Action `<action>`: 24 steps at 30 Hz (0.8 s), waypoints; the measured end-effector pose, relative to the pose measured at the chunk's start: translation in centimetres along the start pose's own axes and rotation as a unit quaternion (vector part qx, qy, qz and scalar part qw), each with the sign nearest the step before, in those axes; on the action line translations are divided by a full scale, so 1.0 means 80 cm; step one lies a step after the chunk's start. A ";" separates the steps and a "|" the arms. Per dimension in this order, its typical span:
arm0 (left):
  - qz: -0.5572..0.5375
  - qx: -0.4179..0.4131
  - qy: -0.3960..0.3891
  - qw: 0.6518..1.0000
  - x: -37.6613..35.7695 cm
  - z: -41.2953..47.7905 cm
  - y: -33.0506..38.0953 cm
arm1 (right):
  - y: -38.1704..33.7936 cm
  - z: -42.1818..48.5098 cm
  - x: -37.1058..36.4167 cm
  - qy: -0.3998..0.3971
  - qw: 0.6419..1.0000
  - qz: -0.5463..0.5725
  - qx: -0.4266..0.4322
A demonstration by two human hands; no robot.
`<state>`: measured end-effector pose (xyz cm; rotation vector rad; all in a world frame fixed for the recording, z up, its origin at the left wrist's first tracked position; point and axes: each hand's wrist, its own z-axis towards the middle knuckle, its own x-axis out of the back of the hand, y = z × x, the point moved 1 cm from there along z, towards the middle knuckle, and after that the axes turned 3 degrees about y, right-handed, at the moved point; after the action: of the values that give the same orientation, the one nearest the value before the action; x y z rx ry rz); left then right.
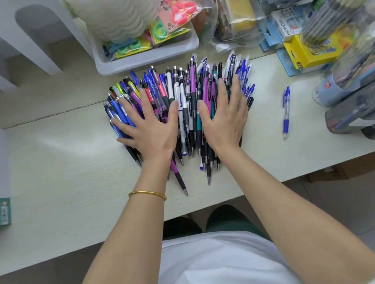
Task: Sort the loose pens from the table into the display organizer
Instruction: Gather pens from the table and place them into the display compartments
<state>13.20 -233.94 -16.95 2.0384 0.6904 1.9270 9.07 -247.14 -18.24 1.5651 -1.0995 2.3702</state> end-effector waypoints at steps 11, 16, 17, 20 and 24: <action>0.020 -0.012 0.006 1.000 -0.001 0.000 0.003 | -0.017 0.004 -0.001 0.012 0.997 -0.016 0.078; 0.016 -0.022 0.013 1.000 0.000 -0.002 0.008 | -0.023 0.008 -0.002 0.002 0.996 -0.005 0.092; 0.021 -0.023 0.012 0.999 -0.001 -0.001 0.009 | -0.024 0.011 -0.002 -0.007 0.996 -0.002 0.089; 0.040 -0.011 0.003 0.999 -0.002 0.004 0.009 | -0.025 0.024 -0.002 -0.068 0.996 -0.023 0.054; 0.056 -0.008 -0.003 0.998 -0.001 0.006 0.007 | -0.025 0.028 -0.004 -0.101 0.994 -0.027 0.028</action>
<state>13.76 -234.39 -16.83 2.1149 0.5684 1.9794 11.85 -246.94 -16.96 1.8628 -1.0176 2.2658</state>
